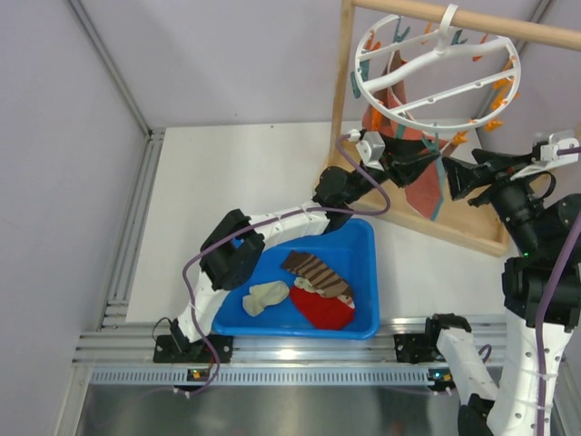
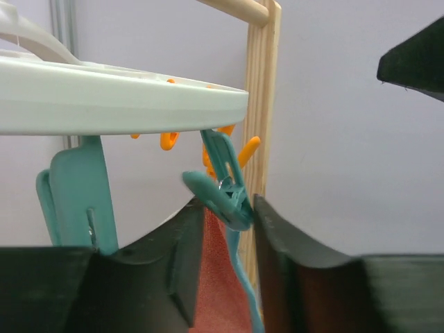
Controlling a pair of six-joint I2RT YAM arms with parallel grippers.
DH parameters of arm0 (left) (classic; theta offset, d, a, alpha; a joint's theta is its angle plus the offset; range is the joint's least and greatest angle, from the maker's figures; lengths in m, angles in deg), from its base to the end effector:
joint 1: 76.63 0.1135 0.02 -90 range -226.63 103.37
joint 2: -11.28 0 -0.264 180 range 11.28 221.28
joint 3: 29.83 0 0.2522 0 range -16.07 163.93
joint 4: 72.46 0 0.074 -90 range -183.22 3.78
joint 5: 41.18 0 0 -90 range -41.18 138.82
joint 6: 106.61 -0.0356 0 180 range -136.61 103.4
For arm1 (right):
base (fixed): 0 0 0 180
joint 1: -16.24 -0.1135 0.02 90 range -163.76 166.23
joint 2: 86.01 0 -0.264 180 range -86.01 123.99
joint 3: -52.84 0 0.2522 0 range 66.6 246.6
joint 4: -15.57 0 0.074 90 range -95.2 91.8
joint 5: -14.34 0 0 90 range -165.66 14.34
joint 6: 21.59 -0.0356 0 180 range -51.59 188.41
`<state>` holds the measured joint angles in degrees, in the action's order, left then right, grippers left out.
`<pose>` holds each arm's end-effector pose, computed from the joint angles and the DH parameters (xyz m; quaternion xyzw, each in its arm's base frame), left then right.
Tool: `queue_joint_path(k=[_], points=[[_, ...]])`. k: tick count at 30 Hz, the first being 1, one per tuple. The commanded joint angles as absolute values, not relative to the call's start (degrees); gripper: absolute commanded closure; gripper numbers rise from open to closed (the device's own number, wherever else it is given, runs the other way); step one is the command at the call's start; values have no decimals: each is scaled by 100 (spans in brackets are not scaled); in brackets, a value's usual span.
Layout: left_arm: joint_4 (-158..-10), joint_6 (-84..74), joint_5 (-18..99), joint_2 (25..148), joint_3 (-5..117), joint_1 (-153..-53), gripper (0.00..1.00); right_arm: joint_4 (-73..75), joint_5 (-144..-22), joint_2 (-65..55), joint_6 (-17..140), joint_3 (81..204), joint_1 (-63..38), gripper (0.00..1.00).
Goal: Clip the socks to the hanger
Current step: Open the clamp at the hanger.
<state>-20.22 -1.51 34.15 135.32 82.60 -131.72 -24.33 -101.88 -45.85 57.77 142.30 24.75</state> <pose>0.2771 -0.4128 0.3521 0.2506 0.3496 -0.5617 0.7067 0.0886 0.0026 0.4923 -0.0658 0.6499 0.1605 0.7399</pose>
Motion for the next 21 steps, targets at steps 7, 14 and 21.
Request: queue_joint_path(k=[7, 14, 21], points=[[-1933, -491, 3388, 13151, 8228, -13244, 87, -1587, -10353, -4480, 5917, 13683, 2546, 46], [-2030, -597, 3248, 12861, 7947, -13271, 97, -1129, -10501, -4190, 6199, 13630, 2546, 45], [-2021, -553, 3169, 12799, 7885, -13271, 98, -1112, -10958, -4049, 6410, 13419, 2538, 40]])
